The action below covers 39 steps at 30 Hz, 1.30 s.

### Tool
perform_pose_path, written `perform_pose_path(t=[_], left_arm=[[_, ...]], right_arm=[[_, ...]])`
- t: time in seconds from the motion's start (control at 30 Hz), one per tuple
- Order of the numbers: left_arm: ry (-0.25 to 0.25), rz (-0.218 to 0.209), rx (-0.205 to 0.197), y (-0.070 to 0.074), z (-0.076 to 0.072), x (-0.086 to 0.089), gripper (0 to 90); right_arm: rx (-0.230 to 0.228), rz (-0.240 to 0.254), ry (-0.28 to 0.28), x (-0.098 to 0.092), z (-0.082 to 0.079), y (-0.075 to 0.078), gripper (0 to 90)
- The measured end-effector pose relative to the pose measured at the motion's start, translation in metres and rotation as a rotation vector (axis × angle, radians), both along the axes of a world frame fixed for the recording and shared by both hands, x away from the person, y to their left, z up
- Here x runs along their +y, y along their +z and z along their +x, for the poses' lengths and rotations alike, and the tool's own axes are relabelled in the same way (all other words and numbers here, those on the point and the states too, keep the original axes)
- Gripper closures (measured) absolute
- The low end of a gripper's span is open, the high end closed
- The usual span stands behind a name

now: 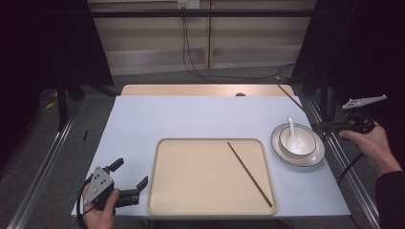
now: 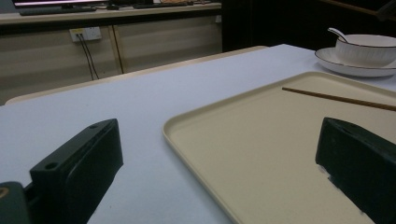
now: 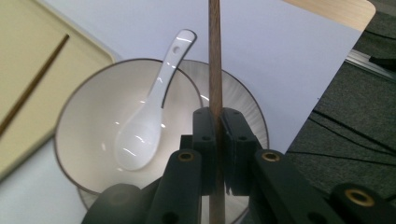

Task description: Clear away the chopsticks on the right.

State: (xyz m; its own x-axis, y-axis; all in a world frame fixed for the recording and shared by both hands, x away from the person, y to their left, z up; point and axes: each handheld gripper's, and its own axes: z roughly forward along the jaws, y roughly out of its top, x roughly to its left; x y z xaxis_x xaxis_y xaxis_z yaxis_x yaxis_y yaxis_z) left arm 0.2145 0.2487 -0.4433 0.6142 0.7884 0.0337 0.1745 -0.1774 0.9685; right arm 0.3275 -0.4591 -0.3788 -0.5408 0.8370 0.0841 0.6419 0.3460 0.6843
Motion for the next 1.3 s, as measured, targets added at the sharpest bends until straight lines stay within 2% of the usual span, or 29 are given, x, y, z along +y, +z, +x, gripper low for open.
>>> perform_pose_path(t=[0.03,0.1,0.2,0.23,0.3,0.37,0.5,0.6,0.67,0.77,0.83,0.9,1.07,1.13,1.3], left_arm=[[-0.002,-0.004,0.003,0.000,0.000,0.000,0.7],[0.001,0.001,-0.001,0.000,0.000,0.000,0.7],[-0.002,-0.004,0.000,0.000,0.000,0.000,0.7],[0.000,-0.007,0.001,0.000,0.000,0.000,0.7],[0.002,-0.018,0.004,0.000,-0.001,0.000,0.7],[-0.003,-0.002,0.001,0.000,0.000,0.000,0.7],[-0.007,-0.002,0.000,0.000,0.000,-0.001,0.8],[-0.001,0.000,-0.002,0.000,0.000,0.000,0.7],[-0.005,-0.005,0.001,0.000,0.000,0.000,0.7],[-0.008,-0.007,0.001,0.000,0.000,-0.001,0.8],[-0.007,-0.007,0.001,0.000,0.000,-0.001,0.8],[-0.003,-0.007,0.003,0.000,0.000,0.000,0.7],[-0.008,-0.003,-0.005,0.000,0.000,0.000,0.7],[-0.014,-0.014,-0.004,0.000,0.000,-0.001,0.7],[-0.006,-0.009,0.001,0.000,0.000,0.000,0.7]], right_arm=[[-0.006,0.016,-0.016,0.002,-0.003,0.001,85.1],[-0.010,0.050,0.005,0.006,-0.011,0.002,85.1],[-0.018,0.077,0.007,0.016,-0.020,0.000,85.1],[-0.003,0.095,0.009,0.020,-0.023,0.000,85.1],[-0.006,0.110,0.010,0.028,-0.030,0.000,85.1],[-0.005,0.124,0.027,0.035,-0.037,0.002,85.1],[0.001,0.151,0.033,0.045,-0.052,0.009,85.1],[0.015,0.194,0.038,0.054,-0.064,0.010,85.1],[0.021,0.209,0.052,0.062,-0.070,0.008,85.1],[0.033,0.277,0.069,0.073,-0.075,-0.002,85.1],[0.044,0.285,0.079,0.083,-0.077,-0.010,85.1],[0.065,0.314,0.088,0.092,-0.080,-0.016,85.1],[0.090,0.342,0.088,0.111,-0.089,-0.019,85.1],[0.088,0.356,0.075,0.115,-0.091,-0.020,85.1],[0.098,0.381,0.060,0.125,-0.096,-0.026,85.1]])
